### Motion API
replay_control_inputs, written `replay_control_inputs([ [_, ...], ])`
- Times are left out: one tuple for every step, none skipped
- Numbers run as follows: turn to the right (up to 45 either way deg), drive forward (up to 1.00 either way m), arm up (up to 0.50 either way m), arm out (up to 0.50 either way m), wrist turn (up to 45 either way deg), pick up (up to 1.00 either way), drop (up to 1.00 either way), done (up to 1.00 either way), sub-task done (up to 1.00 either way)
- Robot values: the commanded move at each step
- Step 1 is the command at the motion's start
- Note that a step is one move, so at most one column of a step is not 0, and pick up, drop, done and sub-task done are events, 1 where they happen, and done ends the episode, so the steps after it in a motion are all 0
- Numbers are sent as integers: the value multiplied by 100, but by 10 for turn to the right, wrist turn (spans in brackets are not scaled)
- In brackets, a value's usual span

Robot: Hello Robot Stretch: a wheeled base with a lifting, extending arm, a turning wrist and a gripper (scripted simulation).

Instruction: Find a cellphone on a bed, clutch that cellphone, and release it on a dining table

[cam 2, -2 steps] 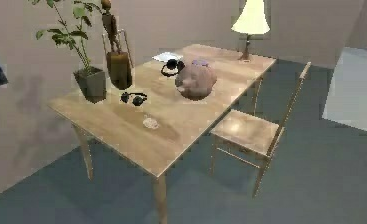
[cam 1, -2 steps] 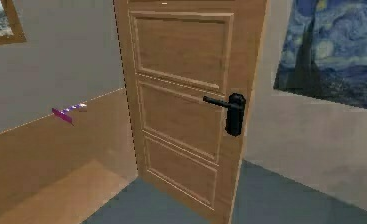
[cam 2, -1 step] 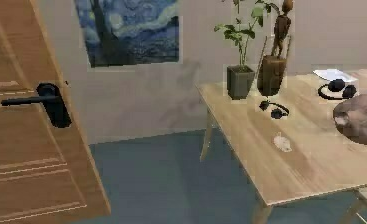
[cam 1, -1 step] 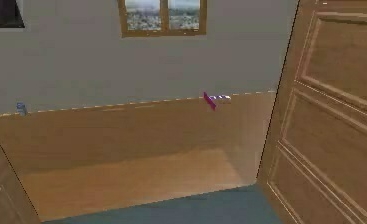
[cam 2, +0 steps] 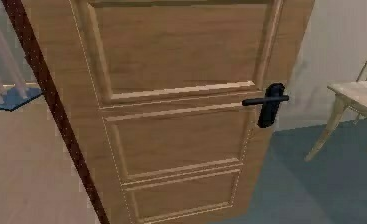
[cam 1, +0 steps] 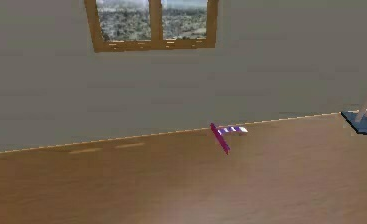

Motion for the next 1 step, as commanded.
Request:
replay_control_inputs([
  [0, 55, 0, 0, 0, 0, 0, 0, 0],
])
